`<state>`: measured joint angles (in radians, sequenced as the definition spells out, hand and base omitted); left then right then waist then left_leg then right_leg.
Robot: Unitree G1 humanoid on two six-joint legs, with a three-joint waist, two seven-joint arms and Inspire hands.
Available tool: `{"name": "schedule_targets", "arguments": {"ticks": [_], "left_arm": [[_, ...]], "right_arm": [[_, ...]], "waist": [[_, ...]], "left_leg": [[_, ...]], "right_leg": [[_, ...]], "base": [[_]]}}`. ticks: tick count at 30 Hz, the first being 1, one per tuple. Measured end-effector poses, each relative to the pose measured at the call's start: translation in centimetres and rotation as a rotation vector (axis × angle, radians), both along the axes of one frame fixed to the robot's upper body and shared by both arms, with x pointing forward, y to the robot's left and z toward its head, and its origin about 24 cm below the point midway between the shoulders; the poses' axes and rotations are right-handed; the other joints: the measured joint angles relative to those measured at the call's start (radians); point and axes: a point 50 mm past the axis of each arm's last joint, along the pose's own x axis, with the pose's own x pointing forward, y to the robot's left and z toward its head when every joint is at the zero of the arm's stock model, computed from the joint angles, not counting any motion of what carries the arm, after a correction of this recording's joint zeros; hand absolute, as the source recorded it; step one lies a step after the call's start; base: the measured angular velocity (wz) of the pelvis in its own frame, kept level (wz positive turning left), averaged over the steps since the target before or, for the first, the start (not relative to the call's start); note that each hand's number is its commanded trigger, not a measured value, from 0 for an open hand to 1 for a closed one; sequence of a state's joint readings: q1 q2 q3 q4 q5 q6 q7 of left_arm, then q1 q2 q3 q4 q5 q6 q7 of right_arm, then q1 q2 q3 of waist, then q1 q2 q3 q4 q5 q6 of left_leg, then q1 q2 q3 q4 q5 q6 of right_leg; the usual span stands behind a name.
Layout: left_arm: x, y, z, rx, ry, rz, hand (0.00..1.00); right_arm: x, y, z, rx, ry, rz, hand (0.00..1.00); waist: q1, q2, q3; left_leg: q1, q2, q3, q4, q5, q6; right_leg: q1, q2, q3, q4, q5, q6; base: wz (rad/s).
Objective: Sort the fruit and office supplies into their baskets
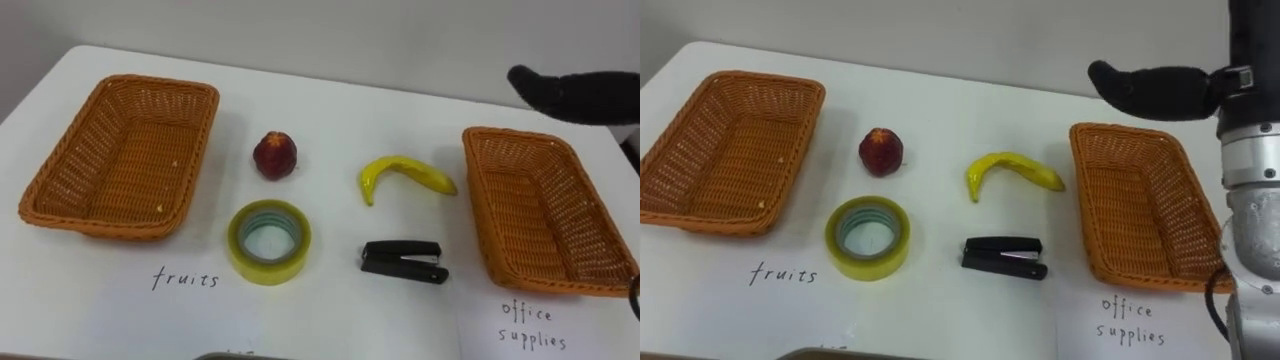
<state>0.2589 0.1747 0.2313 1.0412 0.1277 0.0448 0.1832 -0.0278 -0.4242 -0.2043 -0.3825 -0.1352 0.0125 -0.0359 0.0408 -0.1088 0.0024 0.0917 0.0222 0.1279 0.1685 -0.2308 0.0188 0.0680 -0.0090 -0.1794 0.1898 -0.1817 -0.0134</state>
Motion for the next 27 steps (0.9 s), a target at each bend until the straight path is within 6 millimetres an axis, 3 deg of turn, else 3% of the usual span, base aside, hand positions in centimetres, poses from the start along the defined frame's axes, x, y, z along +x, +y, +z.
{"name": "schedule_targets", "arguments": {"ticks": [20, 27], "left_arm": [[1.8, -0.1, 0.0, -0.053, -0.045, -0.035, 0.00], [2.6, -0.2, 0.0, -0.073, -0.064, -0.044, 0.00]], "right_arm": [[0.6, 1.7, -2.4, -0.206, 0.224, 0.127, 0.00], [0.8, 2.4, -4.3, -0.245, 0.376, 0.207, 0.00]], "waist": [[0.020, -0.011, 0.0007], [0.025, -0.013, -0.0001]], "left_leg": [[-0.011, -0.002, -0.008, 0.011, 0.000, 0.000], [-0.013, 0.000, -0.008, 0.014, 0.000, 0.000]], "right_leg": [[-0.002, -0.004, -0.011, -0.004, 0.001, 0.001], [-0.001, -0.002, -0.009, -0.003, 0.006, -0.001]], "base": [[0.01], [0.00]]}}
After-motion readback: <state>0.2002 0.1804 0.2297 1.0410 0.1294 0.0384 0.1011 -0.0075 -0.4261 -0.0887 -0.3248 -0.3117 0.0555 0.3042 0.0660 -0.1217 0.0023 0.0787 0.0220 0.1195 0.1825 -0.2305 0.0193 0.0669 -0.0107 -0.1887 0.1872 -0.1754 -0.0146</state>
